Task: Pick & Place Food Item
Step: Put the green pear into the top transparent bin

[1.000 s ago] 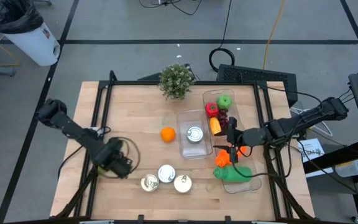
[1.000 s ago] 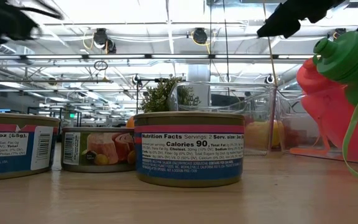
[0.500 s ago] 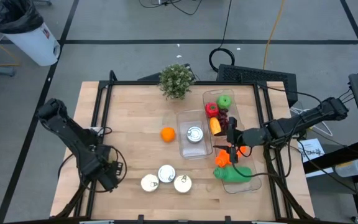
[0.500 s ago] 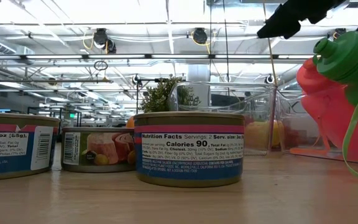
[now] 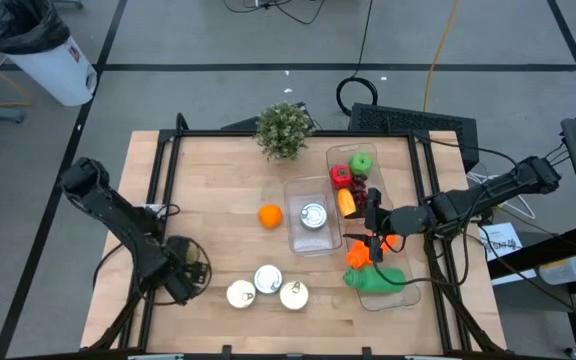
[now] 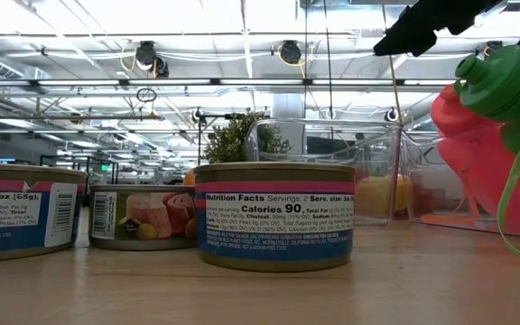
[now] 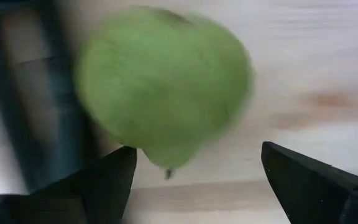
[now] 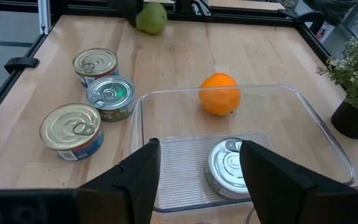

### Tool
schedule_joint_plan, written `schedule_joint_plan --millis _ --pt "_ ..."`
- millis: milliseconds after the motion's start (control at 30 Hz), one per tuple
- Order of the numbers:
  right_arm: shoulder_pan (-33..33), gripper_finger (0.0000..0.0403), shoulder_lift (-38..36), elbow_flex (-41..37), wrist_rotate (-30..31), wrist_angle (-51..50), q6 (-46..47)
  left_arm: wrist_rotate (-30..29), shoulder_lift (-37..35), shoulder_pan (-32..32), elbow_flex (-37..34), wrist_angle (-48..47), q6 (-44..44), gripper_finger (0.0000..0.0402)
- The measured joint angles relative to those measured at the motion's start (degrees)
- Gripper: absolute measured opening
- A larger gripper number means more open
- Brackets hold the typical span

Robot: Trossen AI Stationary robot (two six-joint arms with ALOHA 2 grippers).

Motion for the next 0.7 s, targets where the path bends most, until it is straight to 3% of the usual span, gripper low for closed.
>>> schedule_joint_plan --millis 100,300,567,633,700 --pt "0.0 0.0206 0.0 0.0 0.0 0.2 -0.3 -7.9 -0.9 2.1 0.1 4.6 6.8 0.0349" --pt "0.0 0.0206 0.0 0.0 0.1 0.2 -0.4 -23.8 -2.1 7.5 0.1 3.8 13.9 0.0349" --pt "0.0 0.0206 0.0 0.0 0.1 0.2 -0.6 -54.8 -2.3 16.1 0.1 5.0 30.1 0.0349" --pt "0.0 0.0206 0.0 0.0 0.1 0.2 -0.6 -54.7 -2.3 18.6 0.3 7.1 39.1 0.0349" --pt "0.0 0.0206 0.0 0.0 0.0 0.2 -0.5 -48.3 -2.3 21.3 2.0 6.4 52.3 0.0349"
